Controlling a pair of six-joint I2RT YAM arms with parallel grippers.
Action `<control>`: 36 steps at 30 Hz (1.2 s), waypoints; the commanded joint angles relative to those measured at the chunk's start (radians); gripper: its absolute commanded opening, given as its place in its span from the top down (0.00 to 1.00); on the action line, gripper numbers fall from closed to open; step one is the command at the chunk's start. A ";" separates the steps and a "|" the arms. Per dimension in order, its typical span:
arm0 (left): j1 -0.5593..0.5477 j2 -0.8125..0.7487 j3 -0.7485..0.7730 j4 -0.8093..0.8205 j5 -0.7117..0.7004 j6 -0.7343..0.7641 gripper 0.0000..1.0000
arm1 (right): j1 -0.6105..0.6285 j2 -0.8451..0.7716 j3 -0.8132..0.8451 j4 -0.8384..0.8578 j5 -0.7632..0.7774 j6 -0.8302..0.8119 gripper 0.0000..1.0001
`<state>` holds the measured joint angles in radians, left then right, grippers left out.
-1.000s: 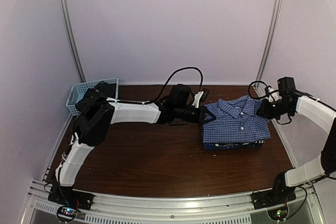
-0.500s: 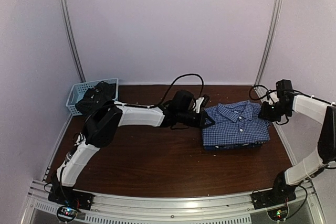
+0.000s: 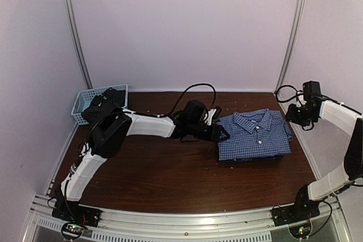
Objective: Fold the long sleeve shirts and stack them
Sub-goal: Place the square-folded shirt on the square-folded shirt, then smooth out the square-folded shirt.
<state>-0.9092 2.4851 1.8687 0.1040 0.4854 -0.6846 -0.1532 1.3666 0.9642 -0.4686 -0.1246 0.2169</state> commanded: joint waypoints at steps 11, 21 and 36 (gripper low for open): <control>0.002 -0.159 -0.195 0.177 0.075 -0.040 0.27 | -0.005 -0.117 -0.141 0.105 -0.151 0.049 0.40; -0.036 -0.114 -0.176 0.241 0.119 -0.088 0.38 | 0.012 -0.100 -0.254 0.195 -0.262 0.100 0.50; -0.035 -0.246 -0.276 0.105 -0.095 0.067 0.33 | 0.021 -0.244 -0.199 0.090 -0.177 0.099 0.38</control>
<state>-0.9440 2.3405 1.6291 0.2539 0.5198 -0.7120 -0.1398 1.1835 0.6956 -0.3332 -0.3504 0.3210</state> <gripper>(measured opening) 0.656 0.573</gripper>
